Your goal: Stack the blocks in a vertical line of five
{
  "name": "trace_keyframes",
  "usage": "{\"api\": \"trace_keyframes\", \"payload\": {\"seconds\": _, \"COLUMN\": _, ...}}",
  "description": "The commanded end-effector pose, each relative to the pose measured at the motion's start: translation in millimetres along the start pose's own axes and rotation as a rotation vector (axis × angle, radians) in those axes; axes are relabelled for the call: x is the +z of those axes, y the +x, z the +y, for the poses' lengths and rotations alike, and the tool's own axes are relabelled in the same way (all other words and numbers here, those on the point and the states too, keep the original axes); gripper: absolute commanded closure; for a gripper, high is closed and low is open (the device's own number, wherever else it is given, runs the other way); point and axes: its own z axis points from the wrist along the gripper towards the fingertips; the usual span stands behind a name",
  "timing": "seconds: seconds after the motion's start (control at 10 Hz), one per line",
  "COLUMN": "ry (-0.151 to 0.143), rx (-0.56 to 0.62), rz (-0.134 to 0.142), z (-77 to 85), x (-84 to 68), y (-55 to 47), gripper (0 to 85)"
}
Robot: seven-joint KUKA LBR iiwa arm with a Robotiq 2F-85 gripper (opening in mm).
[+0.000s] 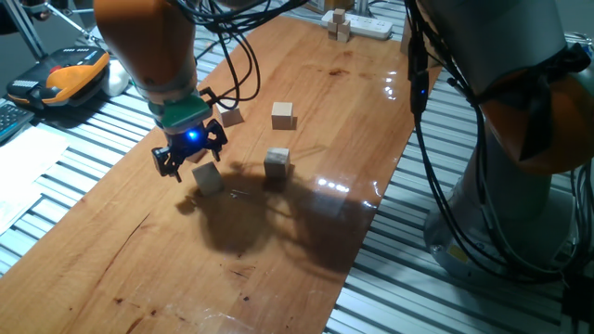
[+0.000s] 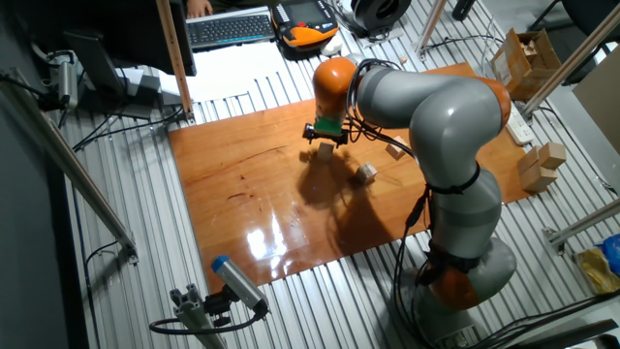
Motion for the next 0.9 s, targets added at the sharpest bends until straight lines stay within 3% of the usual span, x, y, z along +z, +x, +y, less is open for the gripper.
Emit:
{"api": "trace_keyframes", "payload": {"seconds": 0.0, "ry": 0.000, "rx": 0.000, "rz": -0.002, "z": -0.1, "x": 1.5, "y": 1.9, "gripper": 0.0}}
{"api": "trace_keyframes", "payload": {"seconds": 0.2, "ry": -0.010, "rx": -0.007, "rz": -0.005, "z": -3.1, "x": 6.6, "y": 4.0, "gripper": 0.0}}
{"api": "trace_keyframes", "payload": {"seconds": 0.3, "ry": -0.012, "rx": -0.012, "rz": -0.003, "z": -4.0, "x": 7.4, "y": 3.5, "gripper": 17.0}}
{"api": "trace_keyframes", "payload": {"seconds": 0.8, "ry": -0.011, "rx": -0.004, "rz": -0.004, "z": -6.4, "x": 14.6, "y": 5.9, "gripper": 17.0}}
